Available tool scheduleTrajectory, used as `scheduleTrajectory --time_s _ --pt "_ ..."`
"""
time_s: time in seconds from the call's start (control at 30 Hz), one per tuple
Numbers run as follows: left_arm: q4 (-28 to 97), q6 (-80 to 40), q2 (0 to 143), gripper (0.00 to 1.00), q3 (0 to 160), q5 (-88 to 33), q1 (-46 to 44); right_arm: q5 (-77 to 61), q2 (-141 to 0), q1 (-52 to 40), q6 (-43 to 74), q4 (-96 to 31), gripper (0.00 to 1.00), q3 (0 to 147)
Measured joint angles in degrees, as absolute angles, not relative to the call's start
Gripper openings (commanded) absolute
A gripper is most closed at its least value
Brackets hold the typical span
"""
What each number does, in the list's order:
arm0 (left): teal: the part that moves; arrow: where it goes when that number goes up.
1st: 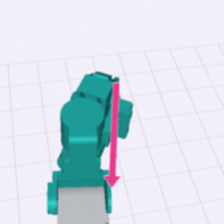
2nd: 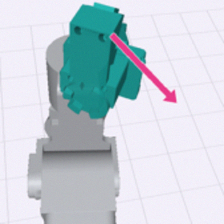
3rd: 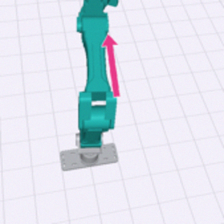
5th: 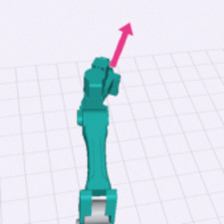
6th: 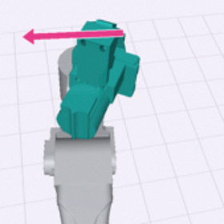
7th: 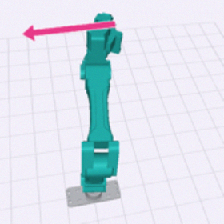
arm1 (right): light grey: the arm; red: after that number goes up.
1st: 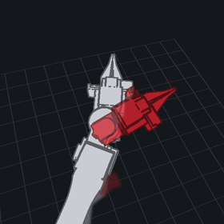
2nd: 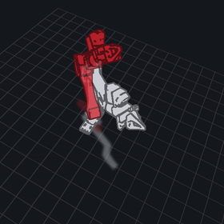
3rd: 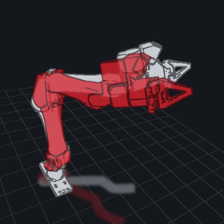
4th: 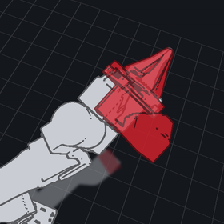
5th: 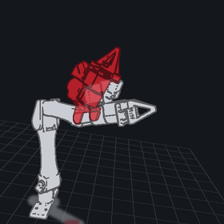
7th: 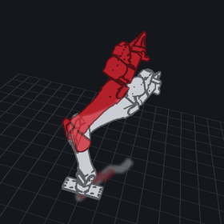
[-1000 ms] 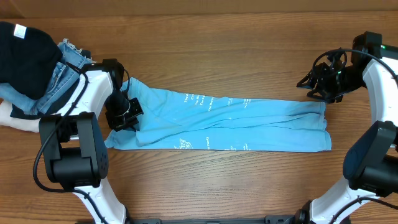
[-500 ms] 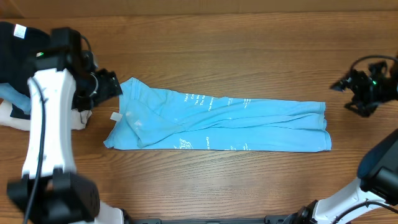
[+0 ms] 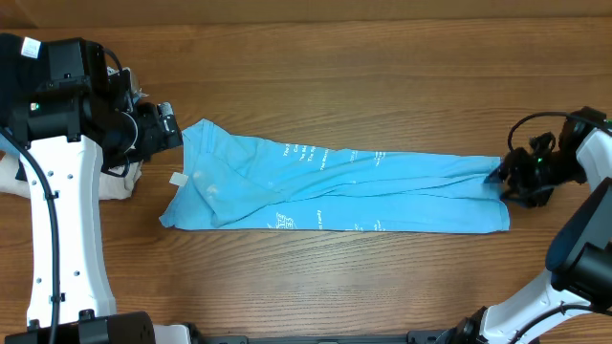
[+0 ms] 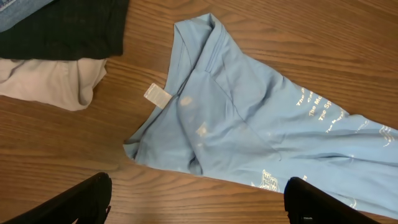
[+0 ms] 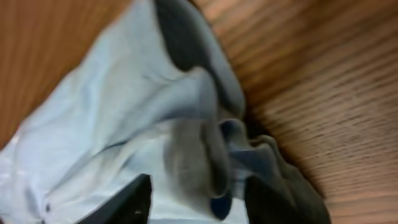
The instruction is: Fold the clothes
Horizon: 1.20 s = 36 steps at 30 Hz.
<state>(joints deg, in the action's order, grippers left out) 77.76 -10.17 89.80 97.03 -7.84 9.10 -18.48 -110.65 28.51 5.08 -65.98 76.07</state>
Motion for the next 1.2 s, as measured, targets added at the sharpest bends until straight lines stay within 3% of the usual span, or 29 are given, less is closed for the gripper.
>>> scheduleTrajectory --time_s 0.03,0.07,0.2,0.33,0.4,0.5,0.57,0.73,0.83,0.93,0.97,1.07,1.2 --pt "77.76 -10.07 89.8 0.92 97.03 -7.86 9.1 -18.59 -110.65 28.47 5.54 -64.97 0.17 75.0" --pt "77.73 -10.07 89.8 0.92 97.03 -7.84 9.1 -18.63 -110.65 28.4 5.48 -64.75 0.11 74.76" --pt "77.76 -9.87 89.8 0.92 97.03 -7.81 9.1 -14.52 -110.65 28.42 8.21 -65.69 0.07 74.65" --pt "77.56 -9.63 89.8 0.93 97.03 -7.66 9.1 -8.1 -110.65 31.75 13.08 -66.52 0.58 74.65" --pt "77.23 -9.19 89.78 0.93 97.03 -7.66 9.1 -7.97 -110.65 32.45 13.15 -66.41 0.68 74.65" --pt "77.17 -8.95 89.78 0.94 97.03 -7.66 9.1 -8.12 -110.65 32.56 13.32 -66.41 0.95 74.65" --pt "77.21 -8.95 89.8 0.94 97.03 -7.64 9.1 -8.27 -110.65 33.56 13.1 -66.02 1.0 74.65" --pt "77.23 -8.93 89.8 0.95 97.03 -7.44 9.1 -20.32 -110.69 38.98 4.1 -60.86 1.0 72.73" --pt "76.51 -8.78 89.8 0.96 97.03 -7.38 9.1 -22.76 -110.41 37.41 2.44 -57.56 0.9 69.17" --pt "76.44 -8.73 89.8 0.97 97.03 -6.55 9.1 -25.32 -109.3 34.46 1.5 -55.18 0.31 66.22" --pt "76.4 -8.71 89.8 0.97 97.03 -6.33 9.1 -25.69 -109.84 33.58 1.34 -55.35 0.2 65.71" --pt "76.29 -8.54 89.8 0.99 97.03 -5.3 9.1 -25.41 -111.28 32.93 2.0 -57.98 0.04 65.36" --pt "75.2 -8.51 89.8 1.0 97.03 -3.27 9.1 -22.74 -111.02 34.61 2.85 -62.61 0.04 71.85"
